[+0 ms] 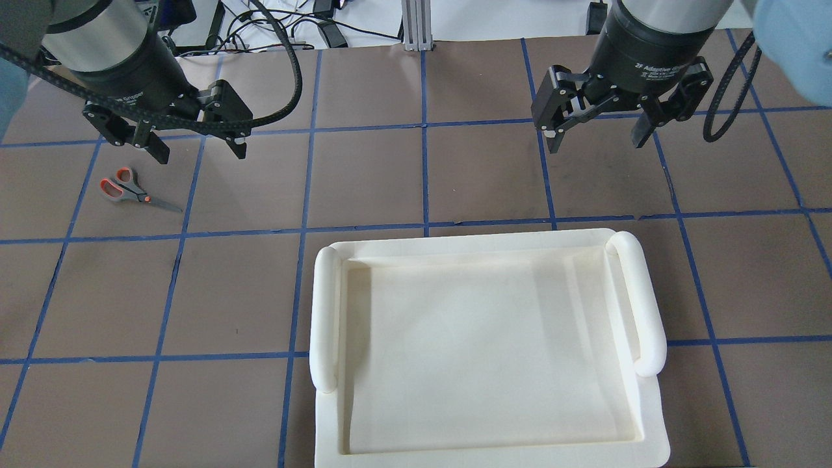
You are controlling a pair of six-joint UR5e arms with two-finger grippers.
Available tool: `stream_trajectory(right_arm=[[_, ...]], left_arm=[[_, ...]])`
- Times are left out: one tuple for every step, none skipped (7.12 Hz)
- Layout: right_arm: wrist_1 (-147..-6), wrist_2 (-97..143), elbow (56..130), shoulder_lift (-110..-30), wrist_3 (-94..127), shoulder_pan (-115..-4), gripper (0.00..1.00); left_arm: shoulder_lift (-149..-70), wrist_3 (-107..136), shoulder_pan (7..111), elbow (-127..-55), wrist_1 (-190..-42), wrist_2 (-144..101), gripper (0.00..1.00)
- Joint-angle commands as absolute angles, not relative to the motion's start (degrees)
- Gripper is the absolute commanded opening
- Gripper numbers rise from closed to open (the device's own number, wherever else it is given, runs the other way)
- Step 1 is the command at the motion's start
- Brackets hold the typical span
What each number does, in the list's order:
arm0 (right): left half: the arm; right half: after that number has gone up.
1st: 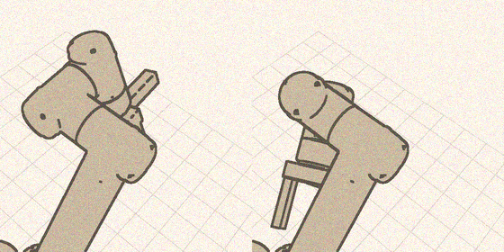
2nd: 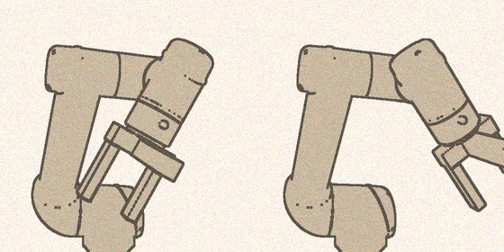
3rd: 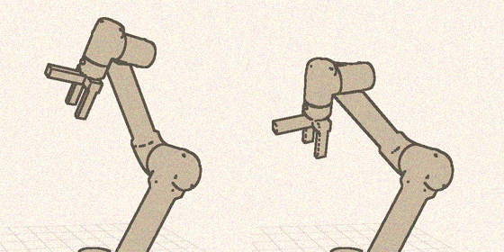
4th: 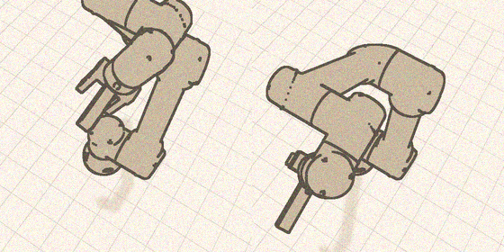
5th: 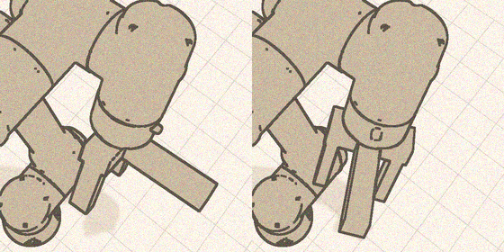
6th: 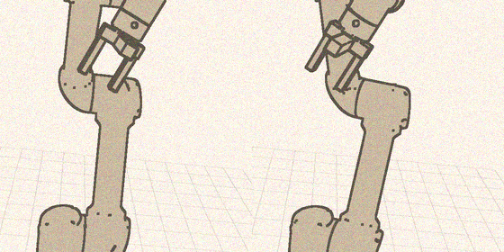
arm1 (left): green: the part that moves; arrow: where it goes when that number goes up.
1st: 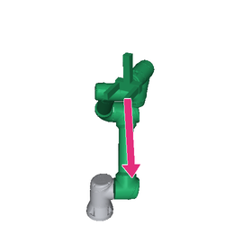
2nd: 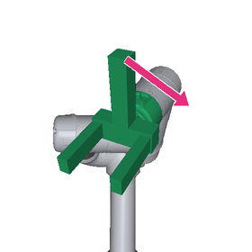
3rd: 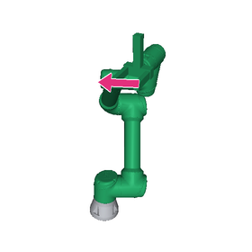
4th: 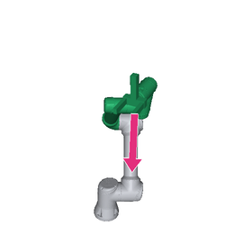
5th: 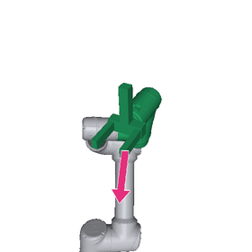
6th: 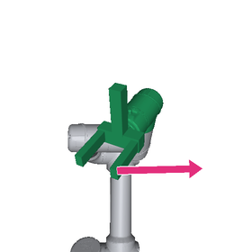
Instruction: Place scissors in drawer with both arms
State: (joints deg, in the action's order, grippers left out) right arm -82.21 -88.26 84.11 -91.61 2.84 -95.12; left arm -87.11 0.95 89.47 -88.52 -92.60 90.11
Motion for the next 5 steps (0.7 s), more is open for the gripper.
stream_trajectory(right_arm=[[-83.1,-86.7,83.2,-86.5,-1.6,-96.1,1.0],[-83.4,-80.6,82.4,-84.9,-14.8,-96.9,1.0],[-83.1,-79.0,81.4,-80.1,-18.9,-97.1,1.0],[-83.1,-78.8,78.3,-75.2,-27.3,-97.5,1.0],[-82.6,-78.6,77.3,-72.6,-37.7,-97.5,1.0]], left_arm=[[-86.8,0.6,89.5,-88.9,-92.5,90.5,1.0],[-86.8,0.6,89.5,-88.9,-92.5,90.4,1.0],[-86.6,1.0,89.5,-88.9,-92.5,90.1,1.0],[-86.1,0.8,89.5,-88.9,-92.5,89.9,1.0],[-86.0,0.7,89.6,-89.3,-93.2,90.0,1.0]])
